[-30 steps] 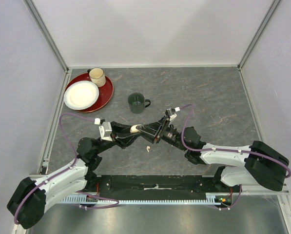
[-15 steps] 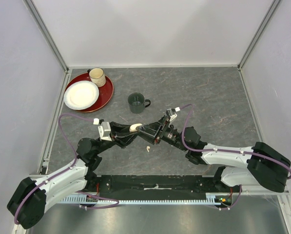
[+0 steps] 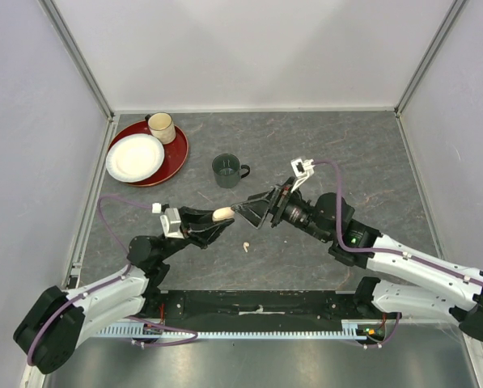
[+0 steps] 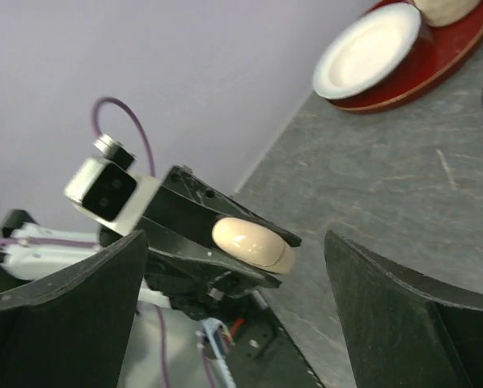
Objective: Insert the wireless bluetooth earbuds into the charging case
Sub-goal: Open the charging case.
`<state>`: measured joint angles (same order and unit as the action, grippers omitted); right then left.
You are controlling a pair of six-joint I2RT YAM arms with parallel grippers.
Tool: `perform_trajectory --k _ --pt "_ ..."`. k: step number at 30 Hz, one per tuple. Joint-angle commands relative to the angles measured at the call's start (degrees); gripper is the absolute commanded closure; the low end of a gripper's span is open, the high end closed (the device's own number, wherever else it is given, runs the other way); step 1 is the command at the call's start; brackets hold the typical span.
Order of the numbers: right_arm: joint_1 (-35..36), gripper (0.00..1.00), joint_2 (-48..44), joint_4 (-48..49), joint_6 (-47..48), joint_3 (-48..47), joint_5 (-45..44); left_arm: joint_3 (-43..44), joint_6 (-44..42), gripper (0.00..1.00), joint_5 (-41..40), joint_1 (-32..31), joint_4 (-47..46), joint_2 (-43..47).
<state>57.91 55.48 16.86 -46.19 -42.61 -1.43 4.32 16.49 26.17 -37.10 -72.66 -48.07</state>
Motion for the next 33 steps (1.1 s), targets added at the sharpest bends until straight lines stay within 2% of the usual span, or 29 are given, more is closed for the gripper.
perform_trajectory --k 1,4,7,17,33 --pt "0.18 0.04 2.87 -12.38 10.07 -3.53 1.17 0.08 -0.67 0.98 2.21 -0.08 -14.26 -2.28" --pt "0.10 0.06 3.23 -12.38 10.25 -3.18 1.26 0.87 -1.90 0.98 6.78 -0.08 -15.31 -3.43" --pt "0.19 0.07 3.40 -11.85 10.51 -2.92 1.26 0.08 -2.07 0.98 6.26 -0.08 -17.86 -3.69" --pt "0.45 0.12 4.55 -11.59 9.72 -2.92 5.12 0.25 -2.08 0.98 6.87 -0.08 -18.04 -3.25" --pt "0.63 0.13 5.51 -11.85 9.19 -2.65 1.78 0.60 -2.16 0.98 9.24 -0.08 -17.34 -1.23"
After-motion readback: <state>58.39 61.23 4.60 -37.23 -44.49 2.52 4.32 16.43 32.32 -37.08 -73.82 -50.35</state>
